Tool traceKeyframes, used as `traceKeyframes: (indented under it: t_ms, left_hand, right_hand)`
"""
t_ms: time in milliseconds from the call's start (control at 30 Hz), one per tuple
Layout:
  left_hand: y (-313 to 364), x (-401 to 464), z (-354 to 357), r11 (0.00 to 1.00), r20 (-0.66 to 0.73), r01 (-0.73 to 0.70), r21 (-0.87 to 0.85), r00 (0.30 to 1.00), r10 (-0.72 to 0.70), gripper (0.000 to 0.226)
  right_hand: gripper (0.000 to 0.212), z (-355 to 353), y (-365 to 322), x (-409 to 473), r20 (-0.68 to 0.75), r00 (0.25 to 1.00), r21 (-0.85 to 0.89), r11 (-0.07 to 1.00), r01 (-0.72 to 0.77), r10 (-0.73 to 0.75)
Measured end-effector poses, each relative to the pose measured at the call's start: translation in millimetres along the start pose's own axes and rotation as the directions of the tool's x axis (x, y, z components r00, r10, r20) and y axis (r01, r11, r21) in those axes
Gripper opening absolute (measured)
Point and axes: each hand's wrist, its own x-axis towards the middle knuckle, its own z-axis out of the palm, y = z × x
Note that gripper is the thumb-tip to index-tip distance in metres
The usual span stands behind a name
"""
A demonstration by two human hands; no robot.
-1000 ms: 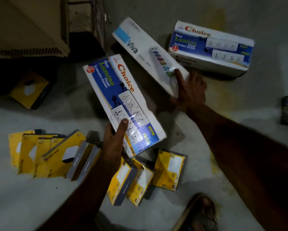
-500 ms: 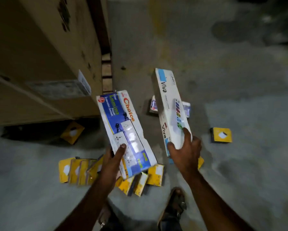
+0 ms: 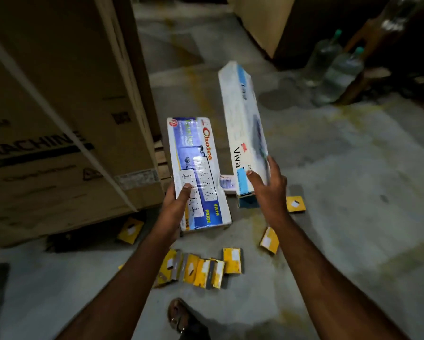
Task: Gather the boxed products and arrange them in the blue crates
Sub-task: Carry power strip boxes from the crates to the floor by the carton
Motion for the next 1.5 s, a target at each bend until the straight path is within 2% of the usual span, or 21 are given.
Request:
traceKeyframes:
  t_ms: [100,200,233,333,400,467,533,600,667,800,900,1000,1133,1233,1267,1400,1500]
  left_hand:
    - [15.1,-34.5,-12.2,0.997,0.011,-0.067,0.034,0.998,0.067,0.033]
    - [23.5,-73.3,-20.1,0.992,-0.013,-0.119,0.033,0.993,0.12,0.038]
    - [23.9,-88.8,-21.1,0.99,-0.035,-0.134,0.035,0.99,0.135,0.039]
    - [19.8,-143.8,-26.7,0.987,-0.121,-0.162,0.024,0.979,0.164,0.038]
    - [13.7,-181.0,-37.2,0.986,-0.15,-0.168,0.003,0.975,0.166,0.039]
    - [7.9,-218.2,-51.4,0.988,-0.181,-0.154,-0.02,0.972,0.148,0.036]
    - [4.1,-251.7,-71.9,0.99,-0.23,-0.134,-0.031,0.965,0.124,0.031]
    - [1.9,-280.8,-98.8,0.994,-0.3,-0.103,-0.042,0.95,0.086,0.032]
    - [2.0,-306.7,-131.8,0.995,-0.395,-0.085,-0.049,0.917,0.059,0.034]
    - [9.0,-350.8,-200.8,0.993,-0.519,-0.086,-0.086,0.854,0.029,0.033]
    - [19.4,-372.7,-256.6,0.985,-0.599,-0.132,-0.108,0.8,0.042,0.041]
    - [34.6,-394.0,-316.0,0.979,-0.662,-0.182,-0.092,0.745,0.077,0.041]
    - [60.8,-420.6,-413.0,0.969,-0.694,-0.233,-0.084,0.712,0.112,0.033]
    - [87.5,-437.9,-487.0,0.951,-0.7,-0.257,-0.17,0.711,0.067,0.029]
    - [98.8,-444.0,-510.4,0.945,-0.701,-0.264,-0.191,0.711,0.056,0.028]
    - [155.3,-451.3,-600.8,0.923,-0.718,-0.347,-0.167,0.684,0.127,0.036]
    - [184.9,-443.9,-651.2,0.888,-0.724,-0.432,-0.155,0.662,0.195,0.042]
  right_hand:
    - [0.071,-16.4,-14.5,-17.3,0.067,0.997,0.206,0.977,-0.06,0.047]
    - [0.04,-33.2,-26.2,-46.3,0.137,0.991,0.355,0.933,-0.06,0.011]
    - [0.037,-38.2,-30.2,-57.3,0.172,0.985,0.403,0.912,-0.072,0.002]
    - [0.035,-49.9,-37.2,-103.4,0.307,0.952,0.477,0.863,-0.167,0.015]
    - [0.032,-55.7,-34.0,-138.2,0.393,0.917,0.458,0.85,-0.261,0.07]
    - [0.035,-62.1,-29.5,-166.4,0.525,0.834,0.388,0.824,-0.412,0.17]
    - [0.036,-67.3,-31.3,-187.5,0.676,0.659,0.254,0.735,-0.628,0.33]
    - [0.037,-66.3,-37.7,-207.1,0.739,0.505,0.109,0.66,-0.744,0.446]
    - [0.041,-56.6,-46.4,-227.0,0.762,0.439,-0.011,0.687,-0.726,0.476]
    - [0.048,-18.5,-72.6,-272.4,0.826,0.333,-0.19,0.78,-0.596,0.456]
    - [0.05,27.8,-98.9,-308.0,0.869,0.273,-0.244,0.837,-0.489,0.412]
    - [0.053,89.2,-130.4,-346.1,0.915,0.233,-0.214,0.887,-0.41,0.329]
    - [0.051,177.9,-182.7,-405.4,0.96,0.233,-0.076,0.942,-0.326,0.158]
    - [0.066,245.7,-219.2,-448.4,0.967,0.25,0.02,0.964,-0.267,0.049]
    - [0.064,267.5,-232.2,-462.7,0.964,0.264,0.06,0.967,-0.248,0.008]
    - [0.033,340.8,-296.4,-518.1,0.943,0.303,0.219,0.943,-0.251,-0.139]
    - [0.031,387.0,-339.4,-546.9,0.93,0.299,0.283,0.935,-0.214,-0.213]
